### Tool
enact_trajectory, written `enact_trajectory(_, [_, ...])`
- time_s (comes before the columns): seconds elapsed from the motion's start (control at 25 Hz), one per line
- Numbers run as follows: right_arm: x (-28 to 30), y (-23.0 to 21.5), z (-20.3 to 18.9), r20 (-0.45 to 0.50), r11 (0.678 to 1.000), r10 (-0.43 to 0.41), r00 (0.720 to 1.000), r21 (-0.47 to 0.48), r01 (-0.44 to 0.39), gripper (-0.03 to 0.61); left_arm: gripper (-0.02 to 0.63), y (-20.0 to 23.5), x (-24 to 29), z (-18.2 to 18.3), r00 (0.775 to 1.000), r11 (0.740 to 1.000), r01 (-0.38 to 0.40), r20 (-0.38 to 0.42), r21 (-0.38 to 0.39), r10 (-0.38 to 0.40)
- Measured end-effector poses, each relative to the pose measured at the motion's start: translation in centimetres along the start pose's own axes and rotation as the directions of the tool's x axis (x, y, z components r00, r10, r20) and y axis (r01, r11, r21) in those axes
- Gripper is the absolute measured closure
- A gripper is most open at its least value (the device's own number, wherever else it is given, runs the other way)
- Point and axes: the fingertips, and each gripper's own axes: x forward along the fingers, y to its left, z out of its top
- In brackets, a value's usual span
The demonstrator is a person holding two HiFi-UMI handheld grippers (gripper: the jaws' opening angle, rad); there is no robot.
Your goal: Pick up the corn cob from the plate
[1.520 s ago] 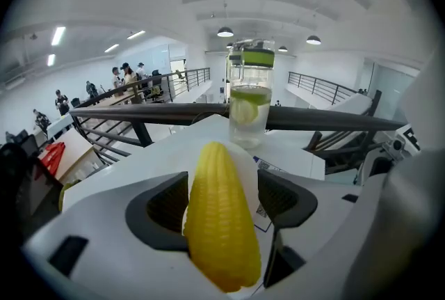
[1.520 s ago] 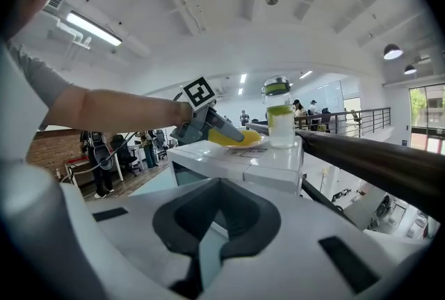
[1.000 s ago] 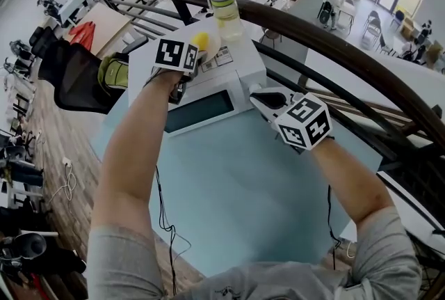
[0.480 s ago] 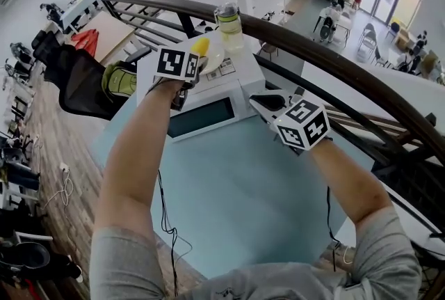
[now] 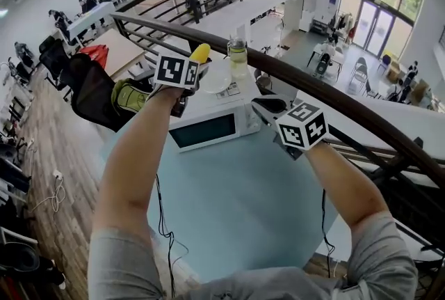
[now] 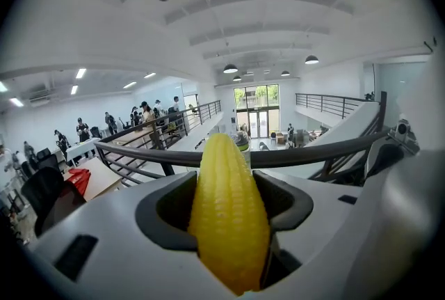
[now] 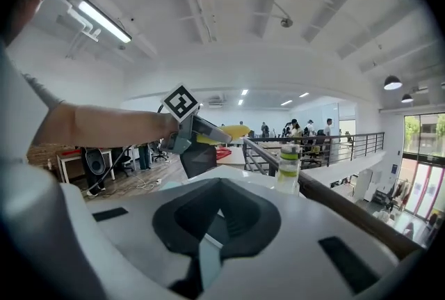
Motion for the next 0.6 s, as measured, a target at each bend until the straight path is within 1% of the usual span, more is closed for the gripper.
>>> enact_trajectory(0.28, [-3.7,4.5,5.2,0.038,1.0,-0.024,0.999,-0.006,0.024,0.563,0.35,-1.0,-8.7,2.9,0.996,1.0,0.012,0.083,0.012,-0.013])
enact_trajectory(0.48, [-6.4,7.8,8.1,0.057,0.998,-0.053,0.997,0.036,0.051,0.563,0.35,-1.9,-14.9,3.9,0.991,0.999,0.034,0.125,0.031,-0.037])
enact_trajectory(0.6, [-8.8,9.9,9.4,0.058,0.996,-0.078,0.995,0.038,0.076,0.563,0.35,-2.9,-18.7,4.1,0.988,0.998,0.047,0.146,0.042,-0.053])
